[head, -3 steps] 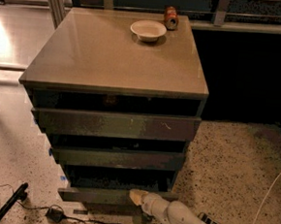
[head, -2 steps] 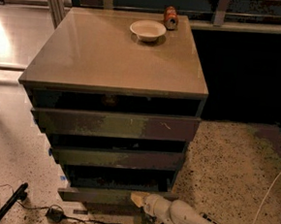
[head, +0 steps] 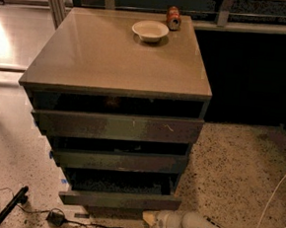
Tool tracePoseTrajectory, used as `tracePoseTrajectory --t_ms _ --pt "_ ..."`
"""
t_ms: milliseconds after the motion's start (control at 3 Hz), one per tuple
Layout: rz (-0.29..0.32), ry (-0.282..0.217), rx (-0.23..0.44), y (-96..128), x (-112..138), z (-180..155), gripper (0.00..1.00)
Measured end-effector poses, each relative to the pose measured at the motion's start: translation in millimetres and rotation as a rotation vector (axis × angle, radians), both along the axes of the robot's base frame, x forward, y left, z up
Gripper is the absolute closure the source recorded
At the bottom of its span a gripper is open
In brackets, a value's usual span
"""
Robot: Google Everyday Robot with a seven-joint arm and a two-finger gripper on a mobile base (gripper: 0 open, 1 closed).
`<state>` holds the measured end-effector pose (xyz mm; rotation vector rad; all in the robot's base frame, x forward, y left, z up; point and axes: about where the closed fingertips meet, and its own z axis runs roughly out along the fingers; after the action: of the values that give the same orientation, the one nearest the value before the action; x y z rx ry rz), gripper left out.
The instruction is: Close bottom drawer
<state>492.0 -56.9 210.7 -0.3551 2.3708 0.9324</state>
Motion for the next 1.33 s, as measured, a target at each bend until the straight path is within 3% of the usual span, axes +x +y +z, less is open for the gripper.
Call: tracePoseTrajectory --t_ms 333,667,1000,1333 --pt "-0.001 0.013 -0.012 -5.9 -5.7 -5.7 1.0" --pt "0.0 0.01 0.021 2.9 5.7 -7.5 1.0" --pt "-0.021 -0.036 0.101 25.1 48.6 10.6 1.0" --pt "-0.063 -0.119 0.149 40.7 98.6 54.1 1.0"
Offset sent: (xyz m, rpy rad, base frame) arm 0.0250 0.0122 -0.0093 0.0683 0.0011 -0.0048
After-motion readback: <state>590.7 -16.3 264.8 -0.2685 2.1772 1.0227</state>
